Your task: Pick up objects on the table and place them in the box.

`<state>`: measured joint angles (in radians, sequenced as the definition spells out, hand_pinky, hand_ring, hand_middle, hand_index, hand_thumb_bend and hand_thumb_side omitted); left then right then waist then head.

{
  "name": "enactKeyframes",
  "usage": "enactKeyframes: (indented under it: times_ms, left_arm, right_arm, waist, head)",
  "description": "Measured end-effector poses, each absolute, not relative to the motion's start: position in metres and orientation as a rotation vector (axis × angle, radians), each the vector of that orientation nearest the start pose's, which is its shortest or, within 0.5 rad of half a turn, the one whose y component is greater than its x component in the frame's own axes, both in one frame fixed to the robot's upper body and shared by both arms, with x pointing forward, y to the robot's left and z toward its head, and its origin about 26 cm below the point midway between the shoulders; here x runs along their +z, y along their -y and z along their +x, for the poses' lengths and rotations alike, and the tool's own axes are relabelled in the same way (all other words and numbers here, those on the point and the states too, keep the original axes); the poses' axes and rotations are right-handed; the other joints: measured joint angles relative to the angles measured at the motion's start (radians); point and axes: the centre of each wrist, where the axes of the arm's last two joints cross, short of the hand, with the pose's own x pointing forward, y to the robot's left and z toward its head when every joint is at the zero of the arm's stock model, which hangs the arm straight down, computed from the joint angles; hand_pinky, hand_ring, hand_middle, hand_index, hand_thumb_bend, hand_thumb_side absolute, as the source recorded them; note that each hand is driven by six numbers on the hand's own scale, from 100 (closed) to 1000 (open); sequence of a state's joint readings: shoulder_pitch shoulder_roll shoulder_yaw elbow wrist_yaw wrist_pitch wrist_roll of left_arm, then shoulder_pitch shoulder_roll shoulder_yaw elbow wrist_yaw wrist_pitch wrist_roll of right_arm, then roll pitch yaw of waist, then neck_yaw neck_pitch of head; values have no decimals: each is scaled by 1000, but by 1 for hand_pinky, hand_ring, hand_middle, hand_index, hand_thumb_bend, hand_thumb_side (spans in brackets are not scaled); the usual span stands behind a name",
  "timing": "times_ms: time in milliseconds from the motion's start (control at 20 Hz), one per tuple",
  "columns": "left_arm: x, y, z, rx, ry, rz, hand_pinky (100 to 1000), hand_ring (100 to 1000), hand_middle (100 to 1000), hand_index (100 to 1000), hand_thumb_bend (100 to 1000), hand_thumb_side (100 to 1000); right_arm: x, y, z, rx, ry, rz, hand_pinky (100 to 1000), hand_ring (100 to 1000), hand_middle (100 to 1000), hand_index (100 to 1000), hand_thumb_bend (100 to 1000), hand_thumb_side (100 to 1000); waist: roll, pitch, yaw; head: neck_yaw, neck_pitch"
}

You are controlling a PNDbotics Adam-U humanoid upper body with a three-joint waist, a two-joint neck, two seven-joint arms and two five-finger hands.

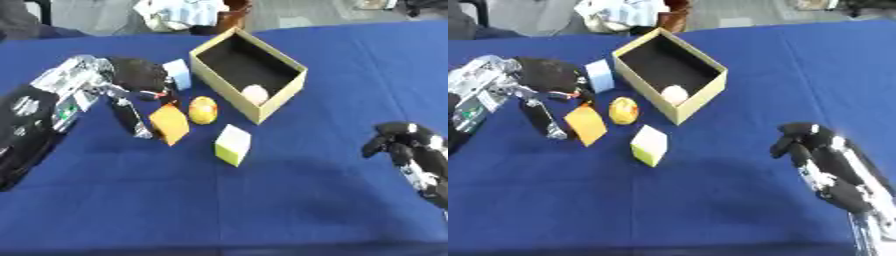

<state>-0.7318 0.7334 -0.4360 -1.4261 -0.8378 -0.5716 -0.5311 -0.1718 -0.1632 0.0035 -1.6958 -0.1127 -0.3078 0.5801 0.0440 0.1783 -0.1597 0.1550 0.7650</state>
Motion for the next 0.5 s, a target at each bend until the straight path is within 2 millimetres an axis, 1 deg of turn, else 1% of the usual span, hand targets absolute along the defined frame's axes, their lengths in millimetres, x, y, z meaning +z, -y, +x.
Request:
enactKeyframes:
  times_ms: [100, 150, 250, 400, 500]
  left_arm:
    - [222, -275, 400, 2829, -1679, -987, 792, 596, 487, 673, 335, 381]
    - [230, -274, 399, 2802, -1698, -1005, 794, 596, 488, 676, 350, 384]
    - [246, -270, 399, 2748, -1732, -1043, 794, 593, 489, 677, 350, 378]
    - [271, -263, 402, 2669, -1777, -1107, 794, 593, 488, 678, 326, 354]
    - [284, -256, 408, 2615, -1829, -1135, 795, 595, 491, 681, 310, 341]
  right_arm:
    - [76, 258, 315, 725, 2066, 369, 583, 614, 550, 764, 100, 457]
    - [76, 258, 315, 726, 2065, 368, 583, 614, 550, 764, 100, 457]
    - [76, 258, 315, 726, 2065, 368, 583, 613, 550, 764, 100, 457]
    - [75, 258, 315, 727, 2064, 367, 583, 613, 550, 764, 100, 456]
    - [75, 258, 315, 727, 2063, 367, 583, 613, 550, 764, 100, 455]
  waist:
    - [0, 0, 1]
    - [0, 0, 1]
    - [0, 0, 1]
    - [0, -6, 0]
    - [0, -6, -1]
  head:
    - [-2, 0]
    - [-3, 0]
    - [-3, 0]
    - [-5, 0]
    - [-8, 0]
